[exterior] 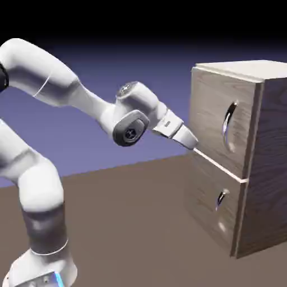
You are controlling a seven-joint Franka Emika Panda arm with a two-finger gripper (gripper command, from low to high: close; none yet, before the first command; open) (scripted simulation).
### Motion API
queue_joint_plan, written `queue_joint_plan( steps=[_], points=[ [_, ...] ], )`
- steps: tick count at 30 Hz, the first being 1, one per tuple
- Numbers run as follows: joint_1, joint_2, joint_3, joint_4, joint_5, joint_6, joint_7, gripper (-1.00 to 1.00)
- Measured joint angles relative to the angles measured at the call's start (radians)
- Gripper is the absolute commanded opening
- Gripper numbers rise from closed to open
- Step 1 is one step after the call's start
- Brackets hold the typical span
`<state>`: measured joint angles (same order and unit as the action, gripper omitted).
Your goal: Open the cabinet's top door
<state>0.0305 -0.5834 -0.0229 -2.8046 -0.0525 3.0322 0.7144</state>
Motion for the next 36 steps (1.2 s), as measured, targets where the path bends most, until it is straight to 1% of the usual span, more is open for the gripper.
queue_joint_plan(
  steps=[36],
  points=[
    [0.552,-0.4,-0.683,0.162,-1.566,-0.142,-0.794,0.0]
  ],
)
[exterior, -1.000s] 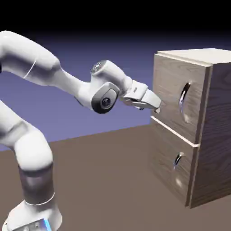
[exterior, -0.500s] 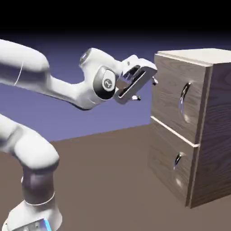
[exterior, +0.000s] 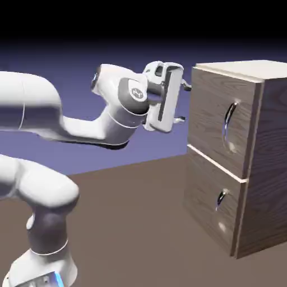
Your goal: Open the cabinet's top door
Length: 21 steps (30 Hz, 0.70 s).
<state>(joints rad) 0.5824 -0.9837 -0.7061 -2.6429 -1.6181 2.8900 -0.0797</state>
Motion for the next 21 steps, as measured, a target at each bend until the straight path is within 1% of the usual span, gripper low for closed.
queue_joint_plan(
  steps=[21],
  points=[
    [0.322,-0.233,-0.399,0.094,-0.913,-0.083,-0.463,0.0]
  ],
)
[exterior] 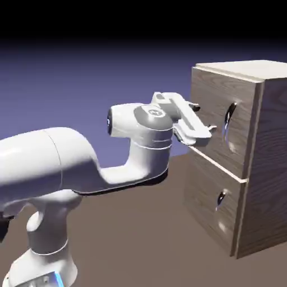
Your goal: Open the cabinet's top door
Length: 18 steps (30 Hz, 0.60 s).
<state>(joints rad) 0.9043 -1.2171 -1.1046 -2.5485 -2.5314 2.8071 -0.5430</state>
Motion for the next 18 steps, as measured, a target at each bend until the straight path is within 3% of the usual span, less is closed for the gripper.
queue_joint_plan(
  steps=[6,12,13,18],
  points=[
    [0.092,-0.067,-0.114,0.027,-0.261,-0.024,-0.132,0.0],
    [0.238,-0.042,-0.167,0.135,-0.287,-0.057,-0.131,0.0],
    [0.265,-0.038,-0.177,0.155,-0.291,-0.063,-0.13,-1.0],
    [0.228,0.043,-0.152,0.149,-0.342,-0.058,0.0,-1.0]
  ],
)
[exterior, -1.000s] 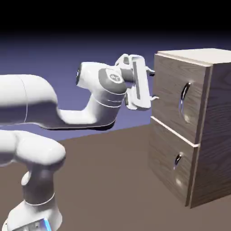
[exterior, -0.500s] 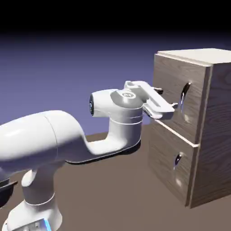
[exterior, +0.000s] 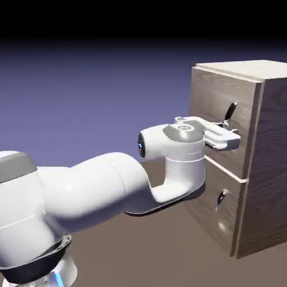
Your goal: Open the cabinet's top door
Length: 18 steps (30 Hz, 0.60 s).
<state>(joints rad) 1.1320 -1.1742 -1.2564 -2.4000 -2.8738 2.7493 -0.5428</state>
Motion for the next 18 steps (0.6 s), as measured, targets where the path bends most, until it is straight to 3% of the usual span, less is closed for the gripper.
queue_joint_plan(
  steps=[7,18],
  points=[
    [-0.221,0.144,0.178,-0.171,0.047,-0.147,0.189,-1.0],
    [-0.545,0.401,0.492,-0.214,-0.01,-0.125,0.591,-1.0]
  ],
)
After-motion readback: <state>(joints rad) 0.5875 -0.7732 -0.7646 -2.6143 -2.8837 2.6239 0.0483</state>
